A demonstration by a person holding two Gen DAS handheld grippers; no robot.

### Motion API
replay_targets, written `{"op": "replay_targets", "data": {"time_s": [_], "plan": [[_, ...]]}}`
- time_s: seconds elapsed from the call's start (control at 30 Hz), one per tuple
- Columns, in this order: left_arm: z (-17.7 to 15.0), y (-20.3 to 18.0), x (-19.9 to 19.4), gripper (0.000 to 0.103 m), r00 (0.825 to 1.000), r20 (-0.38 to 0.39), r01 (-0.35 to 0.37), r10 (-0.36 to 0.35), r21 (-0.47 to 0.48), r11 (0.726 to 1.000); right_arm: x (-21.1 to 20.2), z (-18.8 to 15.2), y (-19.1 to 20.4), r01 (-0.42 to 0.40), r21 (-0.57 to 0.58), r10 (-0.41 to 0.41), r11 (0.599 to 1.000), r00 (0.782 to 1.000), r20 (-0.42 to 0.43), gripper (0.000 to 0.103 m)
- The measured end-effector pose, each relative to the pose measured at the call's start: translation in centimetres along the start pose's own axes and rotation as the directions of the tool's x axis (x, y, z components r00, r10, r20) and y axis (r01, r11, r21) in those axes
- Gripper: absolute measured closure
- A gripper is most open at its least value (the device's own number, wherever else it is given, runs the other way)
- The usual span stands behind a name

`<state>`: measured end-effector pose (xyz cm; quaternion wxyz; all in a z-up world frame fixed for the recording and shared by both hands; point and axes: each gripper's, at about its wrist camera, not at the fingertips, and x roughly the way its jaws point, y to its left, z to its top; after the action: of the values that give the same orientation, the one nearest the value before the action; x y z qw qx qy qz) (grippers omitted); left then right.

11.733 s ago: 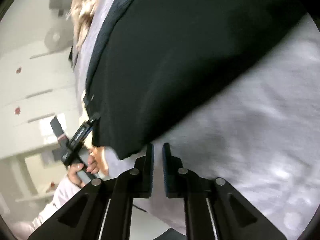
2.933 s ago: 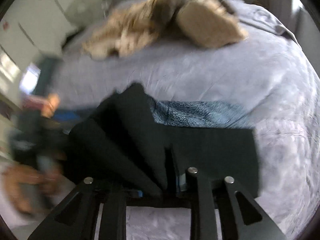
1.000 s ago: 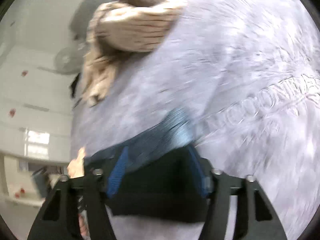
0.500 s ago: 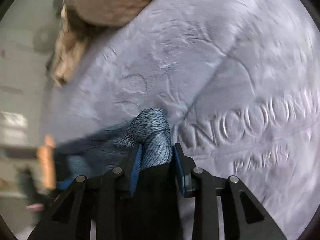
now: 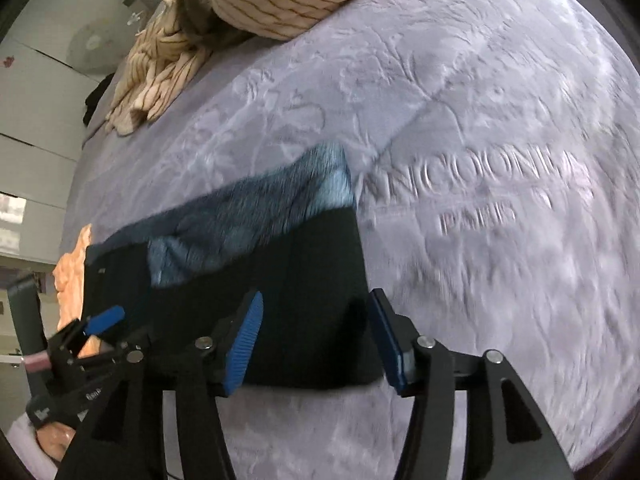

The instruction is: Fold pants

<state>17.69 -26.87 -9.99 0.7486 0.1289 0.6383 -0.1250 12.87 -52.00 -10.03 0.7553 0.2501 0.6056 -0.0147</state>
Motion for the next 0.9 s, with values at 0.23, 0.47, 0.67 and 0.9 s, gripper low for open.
{"op": "replay_targets", "data": {"time_s": [0.23,0.47,0.67,0.9], "plan": [[-2.9,-1.9,-3.3,0.020,1.000,-0.013,-0.016,0.016,0.001,1.000,-1.5,-4.1,0.8,-0.005,0.015,0.006,1.000,0.998,-0.065,0.036],[-4.6,-2.2,-5.3,0.000,1.000,0.017,-0.003,0.003,0.002,1.000,-2.5,-6.6,2.8,-0.020,-0.057,0.013,0.998,0.993,-0.117,0.028],[-4.4,-2.4,-7.0,0.000,0.998,0.047,-0.029,0.030,-0.020,0.999,-3.7,-6.4,5.0,-0.012,-0.166,-0.006,0.986,0.994,-0.110,0.023],[-4.5,-2.2,-8.3,0.000,0.996,0.069,-0.048,0.052,-0.051,0.998,-5.2,-6.3,6.8,0.023,-0.258,-0.039,0.966,0.998,-0.057,0.000]]}}
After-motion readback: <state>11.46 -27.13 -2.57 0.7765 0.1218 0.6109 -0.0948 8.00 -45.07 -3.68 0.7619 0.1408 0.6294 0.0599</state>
